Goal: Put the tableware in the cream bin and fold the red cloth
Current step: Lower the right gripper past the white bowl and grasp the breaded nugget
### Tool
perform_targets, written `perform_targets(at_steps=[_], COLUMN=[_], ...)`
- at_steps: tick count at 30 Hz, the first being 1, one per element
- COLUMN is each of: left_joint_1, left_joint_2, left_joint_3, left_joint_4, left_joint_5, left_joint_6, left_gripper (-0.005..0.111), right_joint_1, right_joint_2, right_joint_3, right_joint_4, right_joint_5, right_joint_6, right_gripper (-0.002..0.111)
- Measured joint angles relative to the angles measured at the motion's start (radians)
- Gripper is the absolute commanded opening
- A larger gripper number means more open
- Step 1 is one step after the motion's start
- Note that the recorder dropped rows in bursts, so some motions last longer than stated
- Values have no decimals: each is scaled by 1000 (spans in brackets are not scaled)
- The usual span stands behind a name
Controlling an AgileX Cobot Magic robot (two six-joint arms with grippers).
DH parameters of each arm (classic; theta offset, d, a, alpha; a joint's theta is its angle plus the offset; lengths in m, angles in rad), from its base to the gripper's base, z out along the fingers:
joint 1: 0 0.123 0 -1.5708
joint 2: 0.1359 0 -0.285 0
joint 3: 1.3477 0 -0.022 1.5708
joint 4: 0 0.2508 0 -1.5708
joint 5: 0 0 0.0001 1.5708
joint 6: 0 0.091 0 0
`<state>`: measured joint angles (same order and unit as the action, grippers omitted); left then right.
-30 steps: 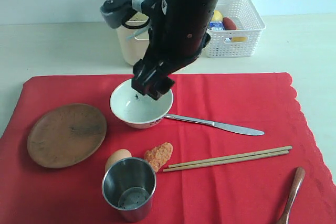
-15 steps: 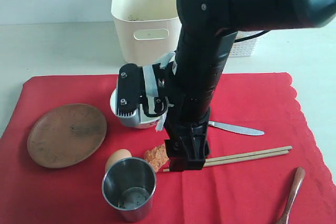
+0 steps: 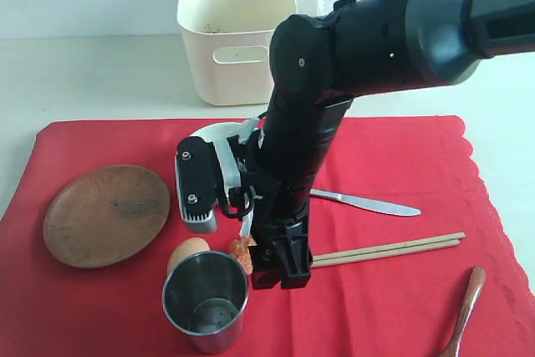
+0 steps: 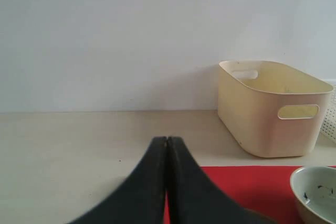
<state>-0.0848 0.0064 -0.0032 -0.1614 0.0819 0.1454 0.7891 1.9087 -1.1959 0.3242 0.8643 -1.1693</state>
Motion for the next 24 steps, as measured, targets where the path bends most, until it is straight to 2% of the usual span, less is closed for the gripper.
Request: perform_targets(at_steps=[6, 8, 19, 24], left_joint_1=[0, 0, 0, 0], left_joint_2=[0, 0, 0, 0], left_joint_3=[0, 0, 0, 0], left_joint_4=[0, 0, 0, 0], left_joint_5=[0, 0, 0, 0], left_joint_6=[0, 0, 0, 0], left_gripper=[2, 2, 2, 2], right_joint_1=[0, 0, 0, 0], right_joint_2=[56, 73, 111, 111], right_joint_3=[0, 0, 0, 0], right_joint_4=[5, 5, 9, 9], right_joint_5=[-70, -92, -131, -133], right_joint_6=[-11, -11, -13, -13], right_gripper=[75, 72, 22, 4])
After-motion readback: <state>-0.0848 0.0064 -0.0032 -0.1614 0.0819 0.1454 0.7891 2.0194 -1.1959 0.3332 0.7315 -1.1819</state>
